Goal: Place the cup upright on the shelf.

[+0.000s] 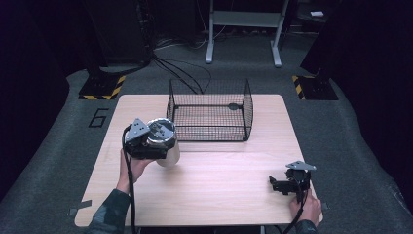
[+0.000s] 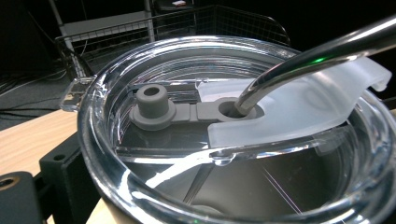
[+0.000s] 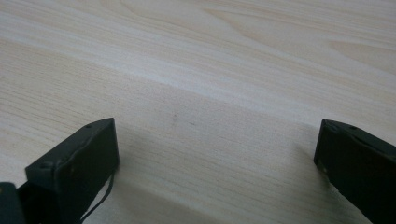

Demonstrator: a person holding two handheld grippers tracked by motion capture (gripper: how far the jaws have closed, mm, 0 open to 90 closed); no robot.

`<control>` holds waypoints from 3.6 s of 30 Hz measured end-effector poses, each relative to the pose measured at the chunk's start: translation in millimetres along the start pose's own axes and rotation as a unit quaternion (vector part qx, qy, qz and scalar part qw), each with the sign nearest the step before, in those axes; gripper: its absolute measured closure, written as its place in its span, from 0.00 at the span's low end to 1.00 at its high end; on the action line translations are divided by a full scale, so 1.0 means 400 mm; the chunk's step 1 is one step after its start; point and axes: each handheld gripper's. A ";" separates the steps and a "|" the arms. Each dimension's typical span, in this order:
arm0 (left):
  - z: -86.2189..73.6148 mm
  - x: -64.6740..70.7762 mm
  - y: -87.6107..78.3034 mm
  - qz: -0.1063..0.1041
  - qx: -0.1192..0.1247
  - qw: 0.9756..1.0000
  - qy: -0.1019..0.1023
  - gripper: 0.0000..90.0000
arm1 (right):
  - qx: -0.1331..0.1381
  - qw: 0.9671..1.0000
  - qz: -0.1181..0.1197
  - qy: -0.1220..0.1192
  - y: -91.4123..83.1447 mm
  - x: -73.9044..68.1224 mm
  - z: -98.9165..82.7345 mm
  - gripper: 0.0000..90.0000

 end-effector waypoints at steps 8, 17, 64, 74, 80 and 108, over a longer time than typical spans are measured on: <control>0.029 0.011 0.007 -0.005 0.007 1.000 0.006 0.04 | 0.000 1.000 0.000 0.000 0.000 0.000 0.000 0.00; 0.056 0.021 0.018 -0.017 0.007 1.000 0.010 0.04 | 0.000 1.000 0.000 -0.001 0.000 0.000 0.000 0.00; 0.183 0.040 0.125 -0.043 0.009 0.999 0.007 0.04 | -0.001 1.000 0.000 -0.001 0.000 0.000 0.000 0.00; 0.225 0.033 0.164 -0.039 0.008 0.999 0.004 0.04 | 0.000 1.000 0.000 0.000 0.000 0.000 0.000 0.00; 0.250 0.025 0.187 -0.034 0.010 0.999 0.007 0.04 | 0.000 1.000 0.000 0.000 0.000 0.000 0.000 0.00; 0.341 0.024 0.328 -0.010 0.003 1.000 0.001 0.04 | 0.000 1.000 0.000 0.001 0.000 0.000 0.000 0.00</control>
Point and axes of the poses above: each handheld gripper's, and its own axes: y roughly forward along the jaws, z roughly out of its top, x roughly to its right, and after that the axes turned 11 degrees about z, right-handed
